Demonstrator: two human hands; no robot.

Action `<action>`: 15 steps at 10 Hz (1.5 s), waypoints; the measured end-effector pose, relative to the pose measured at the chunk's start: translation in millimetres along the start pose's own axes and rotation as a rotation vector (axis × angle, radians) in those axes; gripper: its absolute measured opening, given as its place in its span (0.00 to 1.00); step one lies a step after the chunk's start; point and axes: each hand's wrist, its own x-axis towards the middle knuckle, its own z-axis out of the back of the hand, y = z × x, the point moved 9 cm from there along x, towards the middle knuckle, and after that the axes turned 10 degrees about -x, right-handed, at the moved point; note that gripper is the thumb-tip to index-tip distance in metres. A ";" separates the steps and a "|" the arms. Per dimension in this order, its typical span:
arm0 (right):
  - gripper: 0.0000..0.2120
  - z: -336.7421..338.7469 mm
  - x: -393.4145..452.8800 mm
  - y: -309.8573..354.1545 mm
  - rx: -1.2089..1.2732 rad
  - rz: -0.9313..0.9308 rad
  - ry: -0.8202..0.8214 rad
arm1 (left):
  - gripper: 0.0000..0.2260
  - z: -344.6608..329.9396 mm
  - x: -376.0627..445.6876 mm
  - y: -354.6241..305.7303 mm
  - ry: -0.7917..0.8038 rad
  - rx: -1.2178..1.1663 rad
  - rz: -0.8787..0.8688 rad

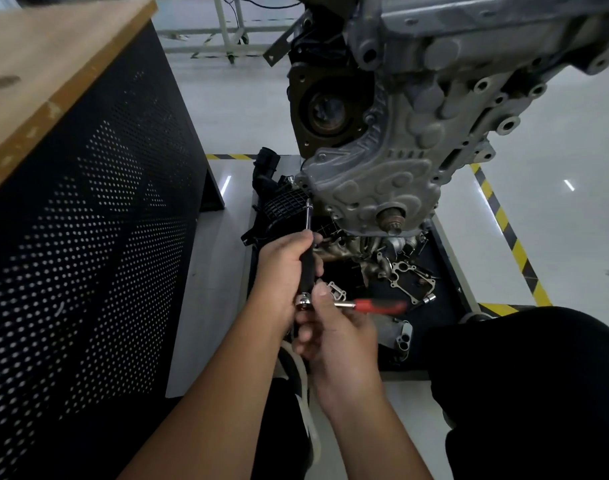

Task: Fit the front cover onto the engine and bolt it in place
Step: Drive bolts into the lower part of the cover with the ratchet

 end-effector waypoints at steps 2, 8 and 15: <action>0.11 -2.7 0.8 10.5 0.119 -0.021 0.053 | 0.16 -8.6 -1.1 6.0 0.014 -0.140 0.106; 0.11 -23.1 -8.2 -24.1 0.738 -0.509 0.154 | 0.10 -14.6 65.8 -24.1 -0.036 0.048 0.153; 0.14 -11.3 4.5 -27.8 0.147 -0.136 -0.078 | 0.05 -6.7 87.5 -21.2 -0.197 -0.002 0.131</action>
